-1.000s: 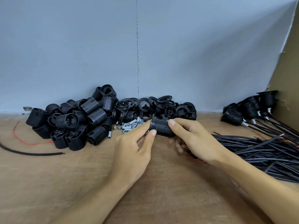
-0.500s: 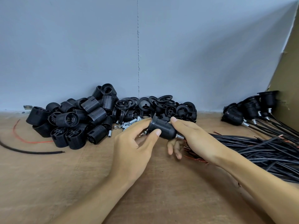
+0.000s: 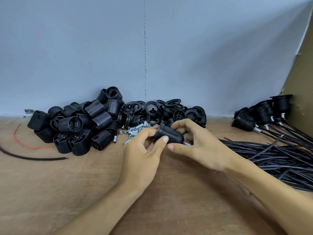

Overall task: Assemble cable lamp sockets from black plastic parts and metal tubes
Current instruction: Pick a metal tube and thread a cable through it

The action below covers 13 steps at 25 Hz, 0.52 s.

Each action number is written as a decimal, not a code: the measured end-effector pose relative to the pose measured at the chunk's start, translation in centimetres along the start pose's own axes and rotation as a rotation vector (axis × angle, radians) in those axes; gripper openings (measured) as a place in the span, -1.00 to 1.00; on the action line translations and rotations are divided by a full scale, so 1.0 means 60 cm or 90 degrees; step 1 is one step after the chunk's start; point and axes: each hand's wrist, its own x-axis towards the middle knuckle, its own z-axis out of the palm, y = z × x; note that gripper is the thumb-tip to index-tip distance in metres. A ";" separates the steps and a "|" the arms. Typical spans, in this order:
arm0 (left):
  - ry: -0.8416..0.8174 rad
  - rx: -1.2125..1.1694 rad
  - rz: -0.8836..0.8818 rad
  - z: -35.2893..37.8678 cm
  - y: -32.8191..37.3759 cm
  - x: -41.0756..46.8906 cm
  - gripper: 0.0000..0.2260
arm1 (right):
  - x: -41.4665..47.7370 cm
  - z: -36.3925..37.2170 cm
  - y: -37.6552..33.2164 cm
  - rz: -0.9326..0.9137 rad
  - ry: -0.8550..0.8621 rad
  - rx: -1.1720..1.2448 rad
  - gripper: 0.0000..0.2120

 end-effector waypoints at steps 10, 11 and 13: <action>0.014 0.039 0.025 0.000 0.002 0.000 -0.89 | 0.001 0.008 -0.001 -0.010 -0.008 -0.019 -0.63; 0.018 0.037 0.022 0.000 0.002 0.001 -0.89 | 0.002 0.009 -0.001 -0.002 -0.001 0.001 -0.60; 0.028 0.045 0.018 0.000 0.001 0.002 -0.90 | 0.003 0.007 0.002 0.015 -0.026 0.080 -0.64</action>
